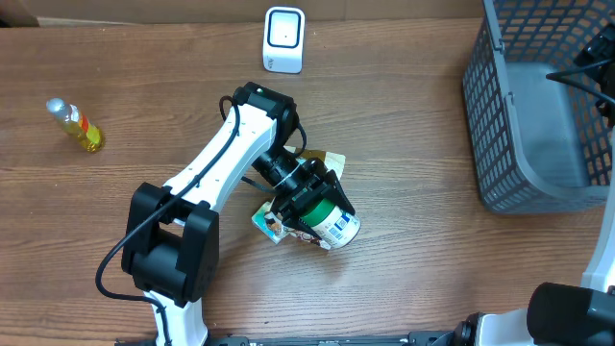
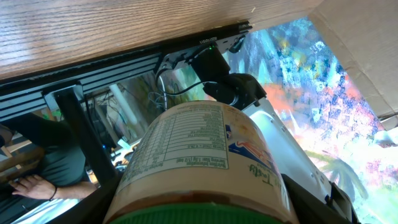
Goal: Scan the item barcode
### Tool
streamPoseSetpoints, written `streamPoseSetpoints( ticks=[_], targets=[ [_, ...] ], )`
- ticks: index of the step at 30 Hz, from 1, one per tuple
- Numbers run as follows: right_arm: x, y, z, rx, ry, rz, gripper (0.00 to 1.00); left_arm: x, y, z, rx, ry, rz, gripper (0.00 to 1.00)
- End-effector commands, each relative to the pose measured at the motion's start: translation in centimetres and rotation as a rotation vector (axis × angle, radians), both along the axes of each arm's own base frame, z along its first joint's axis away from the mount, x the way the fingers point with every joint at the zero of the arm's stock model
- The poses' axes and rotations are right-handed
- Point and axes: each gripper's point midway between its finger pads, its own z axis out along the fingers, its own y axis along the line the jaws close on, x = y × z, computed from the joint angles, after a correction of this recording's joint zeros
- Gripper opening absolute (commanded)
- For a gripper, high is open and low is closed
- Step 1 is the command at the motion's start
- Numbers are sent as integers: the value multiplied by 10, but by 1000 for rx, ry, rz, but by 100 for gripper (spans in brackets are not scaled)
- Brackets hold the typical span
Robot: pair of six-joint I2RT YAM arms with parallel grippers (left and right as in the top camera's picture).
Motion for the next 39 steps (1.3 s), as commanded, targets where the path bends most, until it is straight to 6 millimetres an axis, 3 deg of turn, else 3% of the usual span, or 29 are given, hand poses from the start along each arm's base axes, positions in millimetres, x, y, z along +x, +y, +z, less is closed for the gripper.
streamPoseSetpoints(
  ticks=[1,39],
  targets=[
    [-1,-2,4,-15,-5,-8,100,0,-6,22,-75,-46,7,4],
    [-1,-2,4,-15,-5,-8,100,0,-7,22,-68,-31,17,4]
  ],
)
